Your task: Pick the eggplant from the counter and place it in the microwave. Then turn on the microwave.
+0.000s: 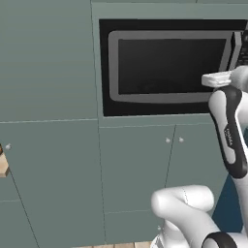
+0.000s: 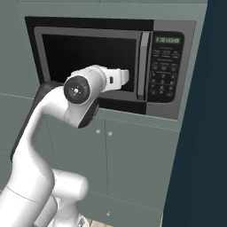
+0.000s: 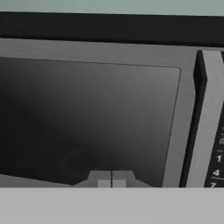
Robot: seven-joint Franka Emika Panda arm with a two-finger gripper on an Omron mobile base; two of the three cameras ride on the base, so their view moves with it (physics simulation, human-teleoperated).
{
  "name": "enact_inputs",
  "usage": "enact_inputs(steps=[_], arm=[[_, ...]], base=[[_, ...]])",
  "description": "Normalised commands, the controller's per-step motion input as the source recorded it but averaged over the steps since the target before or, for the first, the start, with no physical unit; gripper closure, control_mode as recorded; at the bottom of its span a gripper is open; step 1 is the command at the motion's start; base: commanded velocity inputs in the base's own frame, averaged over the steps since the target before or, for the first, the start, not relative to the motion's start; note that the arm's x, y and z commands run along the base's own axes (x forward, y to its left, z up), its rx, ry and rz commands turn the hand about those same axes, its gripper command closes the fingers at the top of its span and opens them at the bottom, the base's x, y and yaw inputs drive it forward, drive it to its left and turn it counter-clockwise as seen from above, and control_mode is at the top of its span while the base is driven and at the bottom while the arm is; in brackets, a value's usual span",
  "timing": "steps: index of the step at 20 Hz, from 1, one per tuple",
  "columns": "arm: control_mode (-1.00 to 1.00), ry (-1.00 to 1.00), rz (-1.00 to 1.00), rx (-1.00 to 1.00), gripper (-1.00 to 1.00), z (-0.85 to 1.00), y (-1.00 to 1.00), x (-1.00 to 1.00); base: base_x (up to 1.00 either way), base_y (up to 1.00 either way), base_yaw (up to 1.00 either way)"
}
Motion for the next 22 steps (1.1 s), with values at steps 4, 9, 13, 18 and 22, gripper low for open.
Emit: enact_inputs(steps=[4, 9, 13, 18, 22], arm=[[-1.0, -0.02, 0.0, 0.13, 1.0, 0.11, -0.23, -0.36], [-1.0, -0.01, 0.0, 0.12, 1.0, 0.07, -0.15, -0.21], [-1.0, 0.0, 0.0, 0.09, 1.0, 0.0, -0.07, 0.0], [-1.0, 0.0, -0.03, 0.11, 1.0, -0.01, 0.0, -0.05], [-1.0, 0.0, -0.05, 0.12, 1.0, -0.01, 0.0, -0.12]], base=[[0.0, 0.0, 0.0], [0.0, 0.0, 0.0], [0.0, 0.0, 0.0], [0.0, 0.0, 0.0], [0.0, 0.0, 0.0]])
